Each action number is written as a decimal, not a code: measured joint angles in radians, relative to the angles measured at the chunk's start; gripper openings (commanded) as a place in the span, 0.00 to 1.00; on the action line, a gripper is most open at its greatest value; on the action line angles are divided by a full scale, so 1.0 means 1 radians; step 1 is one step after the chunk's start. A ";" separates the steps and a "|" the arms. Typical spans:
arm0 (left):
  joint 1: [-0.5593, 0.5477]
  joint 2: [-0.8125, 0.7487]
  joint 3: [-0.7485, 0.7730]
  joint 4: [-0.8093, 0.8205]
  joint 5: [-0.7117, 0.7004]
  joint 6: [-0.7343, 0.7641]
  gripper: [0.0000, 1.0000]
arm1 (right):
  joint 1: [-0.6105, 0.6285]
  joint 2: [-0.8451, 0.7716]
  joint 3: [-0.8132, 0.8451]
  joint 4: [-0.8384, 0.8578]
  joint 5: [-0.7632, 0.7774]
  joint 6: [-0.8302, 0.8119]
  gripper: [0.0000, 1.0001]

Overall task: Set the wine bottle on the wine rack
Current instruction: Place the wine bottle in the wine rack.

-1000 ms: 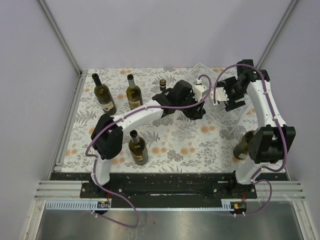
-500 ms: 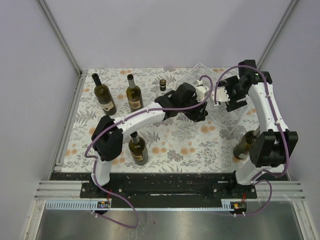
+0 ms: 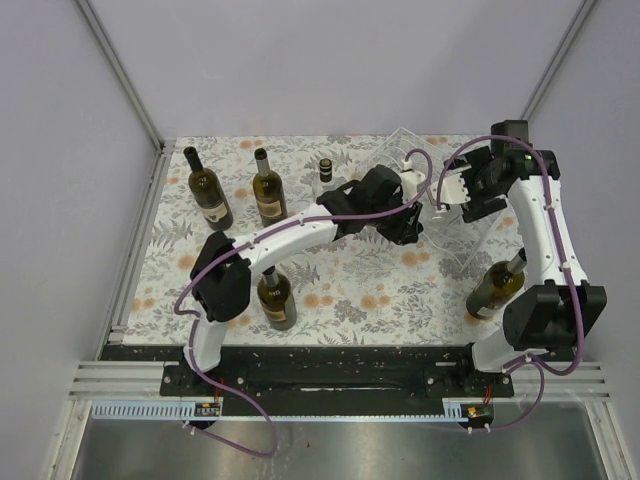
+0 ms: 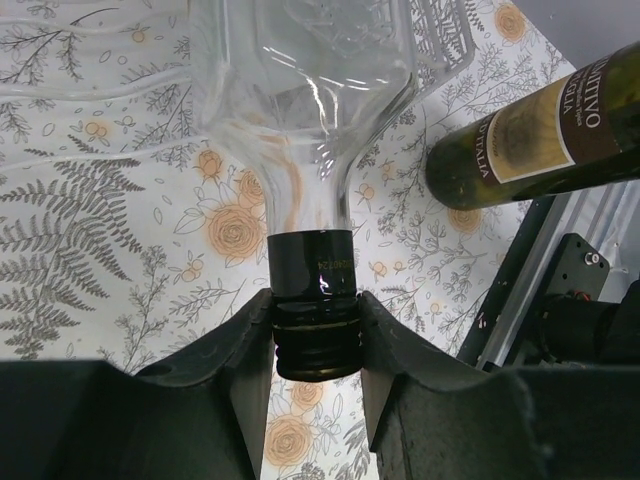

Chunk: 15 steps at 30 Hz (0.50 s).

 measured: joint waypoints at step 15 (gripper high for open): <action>-0.016 0.057 0.035 0.039 -0.008 -0.033 0.01 | -0.045 -0.018 -0.008 0.011 0.052 -0.009 0.99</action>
